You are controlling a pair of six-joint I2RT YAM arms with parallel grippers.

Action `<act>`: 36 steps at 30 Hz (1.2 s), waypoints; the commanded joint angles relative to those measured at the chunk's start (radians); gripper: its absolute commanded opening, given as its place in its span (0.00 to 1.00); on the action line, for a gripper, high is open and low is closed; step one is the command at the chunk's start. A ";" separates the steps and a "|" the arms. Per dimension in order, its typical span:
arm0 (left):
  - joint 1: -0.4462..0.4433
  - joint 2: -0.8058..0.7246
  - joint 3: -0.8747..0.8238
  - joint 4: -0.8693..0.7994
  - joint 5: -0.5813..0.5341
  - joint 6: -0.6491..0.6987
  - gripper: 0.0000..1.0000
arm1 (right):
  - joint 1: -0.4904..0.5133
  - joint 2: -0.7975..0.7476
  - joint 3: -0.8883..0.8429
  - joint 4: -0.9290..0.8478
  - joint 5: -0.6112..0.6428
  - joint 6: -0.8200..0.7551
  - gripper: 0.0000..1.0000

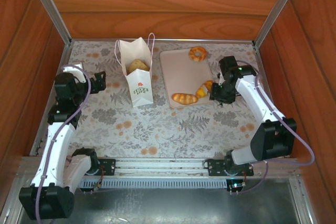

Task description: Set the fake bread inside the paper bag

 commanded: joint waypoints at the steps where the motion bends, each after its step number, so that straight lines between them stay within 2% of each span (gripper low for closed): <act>1: 0.010 0.004 -0.005 0.052 0.053 -0.033 0.96 | -0.013 0.017 0.010 0.024 -0.036 0.002 0.54; 22: 0.045 0.041 -0.003 0.059 0.077 -0.047 0.96 | -0.013 0.181 0.140 0.013 -0.113 -0.024 0.51; 27: 0.051 0.044 -0.005 0.059 0.084 -0.048 0.96 | -0.014 0.186 0.134 -0.002 -0.107 -0.027 0.47; 36: 0.060 0.032 -0.006 0.059 0.095 -0.052 0.96 | -0.015 0.138 0.103 0.000 -0.095 -0.031 0.26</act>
